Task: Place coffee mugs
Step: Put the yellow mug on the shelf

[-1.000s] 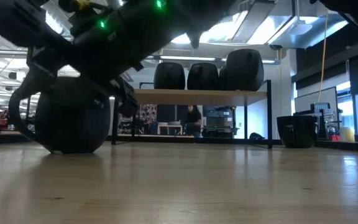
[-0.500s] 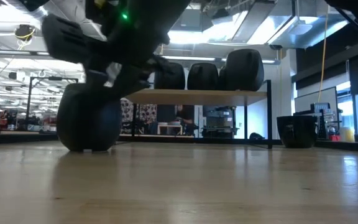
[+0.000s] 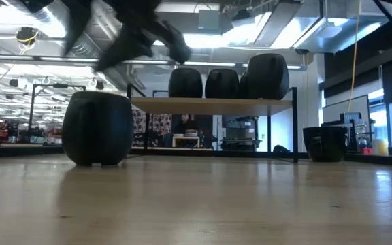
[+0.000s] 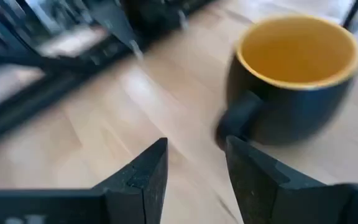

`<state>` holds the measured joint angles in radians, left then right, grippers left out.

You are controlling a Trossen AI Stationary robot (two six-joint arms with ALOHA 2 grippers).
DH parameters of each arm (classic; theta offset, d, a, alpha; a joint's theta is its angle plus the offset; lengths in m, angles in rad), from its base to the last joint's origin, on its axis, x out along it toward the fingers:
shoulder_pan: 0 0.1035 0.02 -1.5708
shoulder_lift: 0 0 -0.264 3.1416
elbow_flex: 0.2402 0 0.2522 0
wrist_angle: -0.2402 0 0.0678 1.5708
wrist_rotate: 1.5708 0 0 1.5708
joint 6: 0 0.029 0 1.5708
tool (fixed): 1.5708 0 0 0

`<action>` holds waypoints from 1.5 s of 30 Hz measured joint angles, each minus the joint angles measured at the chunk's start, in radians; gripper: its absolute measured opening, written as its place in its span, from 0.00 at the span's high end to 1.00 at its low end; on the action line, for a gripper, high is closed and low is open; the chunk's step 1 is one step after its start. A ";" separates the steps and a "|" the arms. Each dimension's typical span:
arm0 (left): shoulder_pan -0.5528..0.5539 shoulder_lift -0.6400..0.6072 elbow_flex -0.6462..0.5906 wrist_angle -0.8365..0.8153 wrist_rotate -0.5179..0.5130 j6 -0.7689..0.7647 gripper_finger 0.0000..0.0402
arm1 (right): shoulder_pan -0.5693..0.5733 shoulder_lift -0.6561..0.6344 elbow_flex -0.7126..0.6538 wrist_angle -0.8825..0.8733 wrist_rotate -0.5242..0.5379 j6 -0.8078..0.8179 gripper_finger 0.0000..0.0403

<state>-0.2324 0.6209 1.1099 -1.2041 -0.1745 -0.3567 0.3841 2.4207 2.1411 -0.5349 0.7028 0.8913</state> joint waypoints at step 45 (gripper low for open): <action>0.000 0.001 0.000 0.000 -0.034 0.027 0.68 | -0.053 0.152 0.028 0.017 0.231 0.076 0.62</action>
<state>-0.2324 0.6216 1.1100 -1.2037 -0.2081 -0.3300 0.3307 2.5725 2.1689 -0.5174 0.9333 0.9669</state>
